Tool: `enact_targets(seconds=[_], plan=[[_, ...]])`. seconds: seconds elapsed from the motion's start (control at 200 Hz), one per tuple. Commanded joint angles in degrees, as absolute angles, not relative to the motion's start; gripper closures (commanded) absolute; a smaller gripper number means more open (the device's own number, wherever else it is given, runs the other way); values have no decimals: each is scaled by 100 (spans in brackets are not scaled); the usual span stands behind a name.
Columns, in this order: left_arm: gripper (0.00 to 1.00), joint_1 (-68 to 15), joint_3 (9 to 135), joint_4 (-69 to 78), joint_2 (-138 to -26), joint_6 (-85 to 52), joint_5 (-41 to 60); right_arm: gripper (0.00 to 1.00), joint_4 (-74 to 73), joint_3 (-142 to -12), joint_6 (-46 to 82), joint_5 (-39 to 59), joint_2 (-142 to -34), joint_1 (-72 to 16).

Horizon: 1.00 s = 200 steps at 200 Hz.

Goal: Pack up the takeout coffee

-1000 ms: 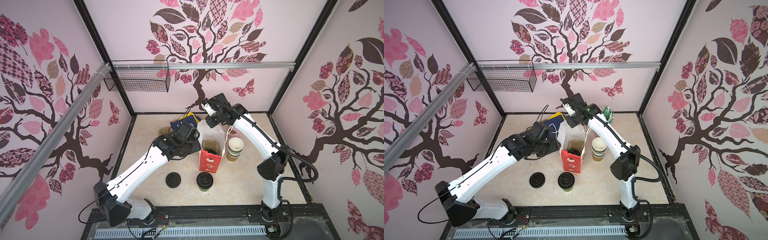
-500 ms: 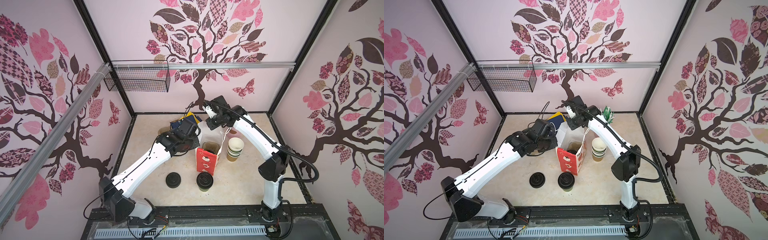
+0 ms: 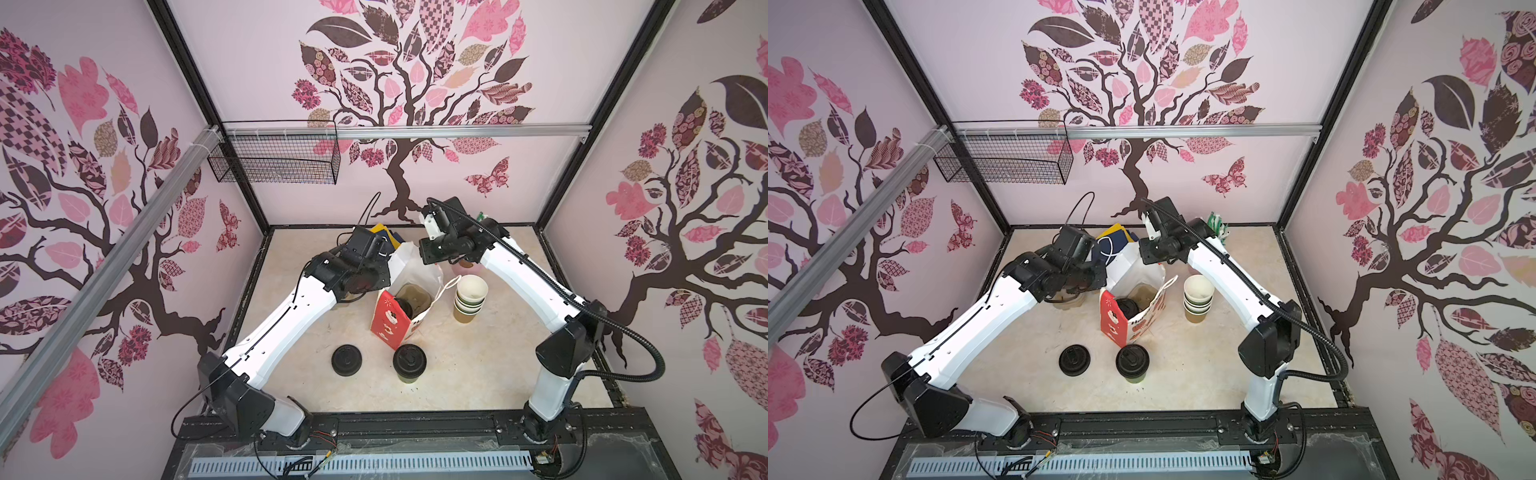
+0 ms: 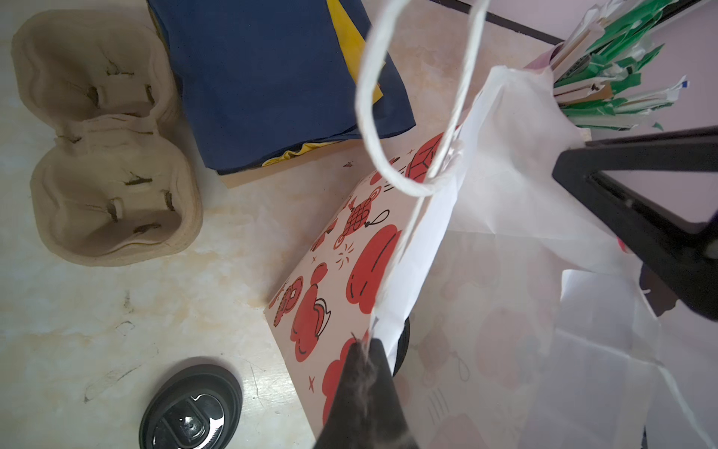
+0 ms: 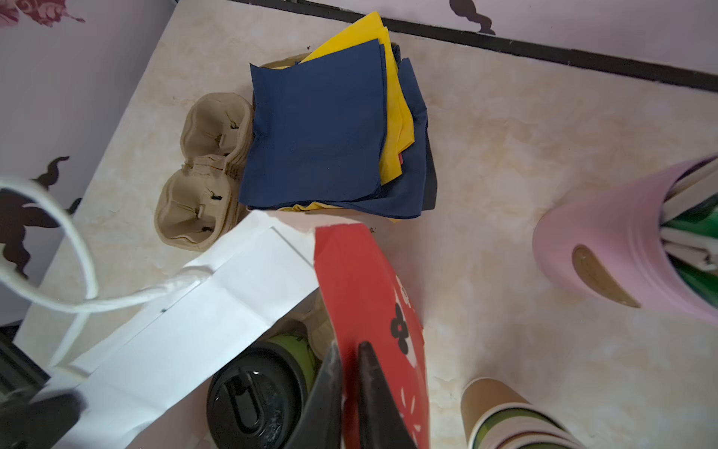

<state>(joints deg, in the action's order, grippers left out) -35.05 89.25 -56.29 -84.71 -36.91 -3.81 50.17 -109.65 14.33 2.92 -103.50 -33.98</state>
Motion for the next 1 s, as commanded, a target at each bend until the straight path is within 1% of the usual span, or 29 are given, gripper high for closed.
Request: enact_targets(seconds=[0.0, 0.095, 0.17, 0.235, 0.31, 0.35, 0.39, 0.43, 0.53, 0.59, 0.63, 0.715, 0.815, 0.91, 0.995], plan=[[100, -3354, 9327, -5662, -8675, -3177, -270, 87, 4997, -10852, 2271, 609, -9939, -3404], [100, -3249, 9400, -5589, -8755, -3097, -295, 87, 4983, -10692, 2531, 557, -9756, -3445], [100, -3153, 9464, -5501, -8825, -3084, -303, 85, 5050, -10607, 2588, 405, -9657, -3445], [90, -3112, 9570, -5464, -8900, -3076, -330, 82, 5123, -10482, 2506, 154, -9607, -3445], [87, -3103, 9721, -5511, -8953, -3071, -338, 76, 5190, -10447, 2286, -79, -9616, -3437], [83, -3106, 9773, -5551, -8928, -3096, -344, 70, 5226, -10514, 2140, -159, -9652, -3439], [77, -3104, 9785, -5588, -8862, -3134, -372, 60, 5277, -10646, 1936, -184, -9700, -3442], [70, -3103, 9761, -5615, -8751, -3200, -416, 54, 5365, -10839, 1719, -239, -9756, -3442], [52, -3104, 9653, -5669, -8408, -3435, -418, 44, 5476, -11192, 1108, -498, -9841, -3437], [47, -3106, 9565, -5727, -8198, -3648, -406, 39, 5435, -11226, 700, -694, -9868, -3435], [46, -3108, 9495, -5772, -8059, -3800, -387, 37, 5408, -11225, 479, -849, -9900, -3437], [45, -3125, 9365, -5924, -7805, -4172, -362, 34, 5353, -11218, 55, -957, -10052, -3390], [43, -3328, 9225, -6030, -7624, -4527, -351, 33, 5501, -11489, -198, -895, -10414, -3351], [41, -3726, 9154, -6082, -7598, -4820, -401, 36, 5563, -11729, -258, -1079, -10721, -3324], [40, -3972, 9042, -6100, -7623, -5068, -326, 41, 5411, -11758, -324, -1044, -10864, -3266]])
